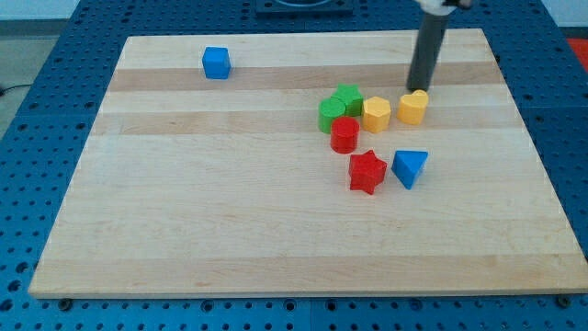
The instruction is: Move the yellow heart to the bottom right side of the yellow hexagon
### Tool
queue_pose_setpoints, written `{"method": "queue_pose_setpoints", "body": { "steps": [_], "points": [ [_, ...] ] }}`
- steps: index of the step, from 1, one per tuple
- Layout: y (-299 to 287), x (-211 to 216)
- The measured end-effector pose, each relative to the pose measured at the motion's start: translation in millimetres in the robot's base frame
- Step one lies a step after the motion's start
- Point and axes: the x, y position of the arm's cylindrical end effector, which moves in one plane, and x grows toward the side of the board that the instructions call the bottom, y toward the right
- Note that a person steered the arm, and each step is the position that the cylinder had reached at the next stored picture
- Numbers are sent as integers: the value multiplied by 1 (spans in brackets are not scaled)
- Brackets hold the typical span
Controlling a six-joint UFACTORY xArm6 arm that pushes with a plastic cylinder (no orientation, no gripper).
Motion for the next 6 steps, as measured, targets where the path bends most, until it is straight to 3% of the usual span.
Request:
{"method": "queue_pose_setpoints", "body": {
  "steps": [1, 5, 6],
  "points": [
    [56, 9],
    [-108, 95],
    [-46, 85]
  ]
}}
